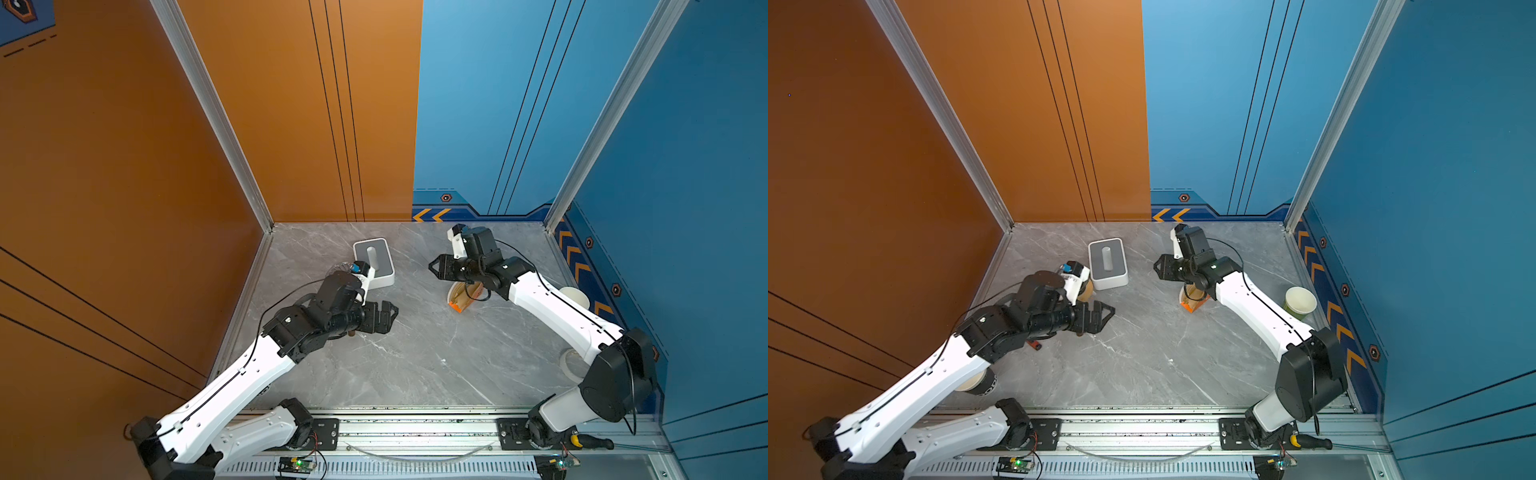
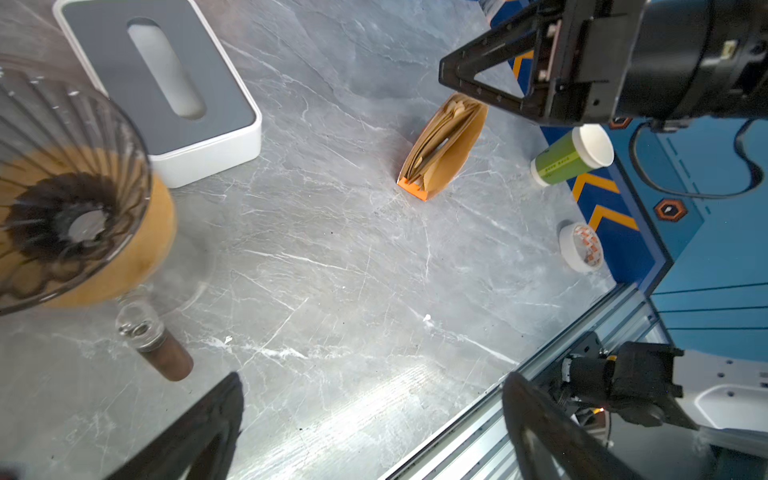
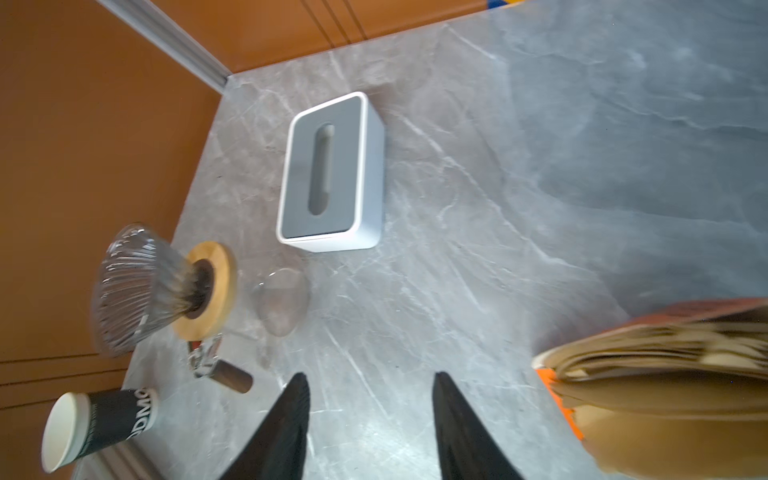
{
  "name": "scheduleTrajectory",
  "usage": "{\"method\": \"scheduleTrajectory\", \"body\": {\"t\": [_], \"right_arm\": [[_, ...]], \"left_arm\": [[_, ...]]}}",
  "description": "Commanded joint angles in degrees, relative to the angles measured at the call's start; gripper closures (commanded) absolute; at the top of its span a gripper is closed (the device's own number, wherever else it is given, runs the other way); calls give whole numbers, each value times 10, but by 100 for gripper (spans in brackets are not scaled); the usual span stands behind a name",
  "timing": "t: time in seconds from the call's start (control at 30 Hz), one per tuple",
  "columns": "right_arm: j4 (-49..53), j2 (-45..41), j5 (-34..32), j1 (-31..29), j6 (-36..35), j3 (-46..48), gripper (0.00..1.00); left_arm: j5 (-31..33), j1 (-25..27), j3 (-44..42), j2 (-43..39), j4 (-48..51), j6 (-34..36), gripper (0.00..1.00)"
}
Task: Place the coffee filter in the dripper
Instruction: 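Move the right gripper over the orange filter box while the left gripper swings inward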
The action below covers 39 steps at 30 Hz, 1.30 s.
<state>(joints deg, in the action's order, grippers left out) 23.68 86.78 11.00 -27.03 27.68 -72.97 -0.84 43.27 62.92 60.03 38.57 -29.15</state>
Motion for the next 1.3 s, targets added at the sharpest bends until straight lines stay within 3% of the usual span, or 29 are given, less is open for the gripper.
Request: {"method": "scheduleTrajectory", "body": {"t": [0.0, 0.13, 0.33, 0.53, 0.67, 0.87, 1.27], "right_arm": [[23, -21, -49, 28, -26, 27, 60], [42, -33, -98, 56, -32, 53, 63], [53, -61, -100, 94, -38, 79, 72], [79, -90, -106, 112, -48, 87, 72], [101, -94, -120, 127, -46, 83, 80], [127, -62, -145, 129, -36, 66, 84], [99, -15, -223, 70, 49, 64, 86]], "left_arm": [[29, 22, 14, 29, -36, 13, 2], [11, 36, 13, 63, -74, 8, 2], [-19, 40, 28, 117, -115, 10, 2], [-72, 36, 52, 173, -154, 38, 1], [-86, 37, 84, 209, -151, 44, 1], [-79, 39, 68, 203, -165, 49, 2], [-80, 29, 17, 156, -186, 44, 2]]}}
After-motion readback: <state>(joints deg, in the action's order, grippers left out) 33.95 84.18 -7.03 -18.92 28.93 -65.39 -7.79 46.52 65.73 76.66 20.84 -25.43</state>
